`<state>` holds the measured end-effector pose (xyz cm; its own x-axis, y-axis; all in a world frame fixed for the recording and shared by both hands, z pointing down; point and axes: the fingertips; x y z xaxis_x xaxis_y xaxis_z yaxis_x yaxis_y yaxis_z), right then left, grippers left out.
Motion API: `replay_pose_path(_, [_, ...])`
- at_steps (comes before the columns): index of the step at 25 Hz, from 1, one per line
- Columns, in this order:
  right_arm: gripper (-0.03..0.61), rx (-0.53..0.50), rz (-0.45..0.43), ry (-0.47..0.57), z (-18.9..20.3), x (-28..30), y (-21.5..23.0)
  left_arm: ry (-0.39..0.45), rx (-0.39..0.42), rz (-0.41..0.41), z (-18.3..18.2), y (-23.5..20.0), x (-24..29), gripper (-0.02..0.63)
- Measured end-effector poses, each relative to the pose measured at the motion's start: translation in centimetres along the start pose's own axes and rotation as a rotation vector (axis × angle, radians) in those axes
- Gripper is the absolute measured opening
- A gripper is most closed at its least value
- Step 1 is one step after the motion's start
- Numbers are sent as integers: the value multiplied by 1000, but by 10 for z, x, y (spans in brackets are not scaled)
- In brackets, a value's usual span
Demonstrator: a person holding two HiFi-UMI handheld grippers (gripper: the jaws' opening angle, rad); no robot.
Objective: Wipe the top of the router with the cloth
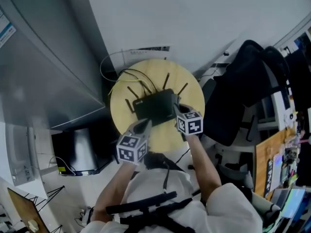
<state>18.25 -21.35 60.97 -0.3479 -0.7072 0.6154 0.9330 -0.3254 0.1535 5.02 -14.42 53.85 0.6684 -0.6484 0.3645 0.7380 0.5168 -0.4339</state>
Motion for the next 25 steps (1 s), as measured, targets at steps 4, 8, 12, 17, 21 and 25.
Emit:
replay_pose_path(4, [35,-57,68,-67,3,39,26,-17,-14,-12,0,-5,25,-11])
replay_pose_path(8, [34,-76,112,-111,4,71,38,-28,-38,-22,5,-13,37,-11])
replay_pose_path(12, [34,-99,143,-157,10,93,43,-40,-59,-41,13,-23,39,-11])
replay_pose_path(17, [34,-127,197,-195,16,114,48,-50,-74,-77,21,-38,36,-11])
replay_pose_path(21, [35,-145,242,-221,19,121,49,-44,-97,-107,24,-46,30,-11])
replay_pose_path(25, [35,-165,258,-259,19,122,52,-43,-105,-123,27,-48,24,-11])
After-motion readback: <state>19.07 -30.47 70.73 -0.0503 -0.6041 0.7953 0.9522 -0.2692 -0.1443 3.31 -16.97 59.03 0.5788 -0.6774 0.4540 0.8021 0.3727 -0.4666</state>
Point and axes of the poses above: the fingertips, and each gripper's own axes: x forward along the fingers, y to its right, z out of its underside, and after that the axes turned 5 degrees about y, right-handed
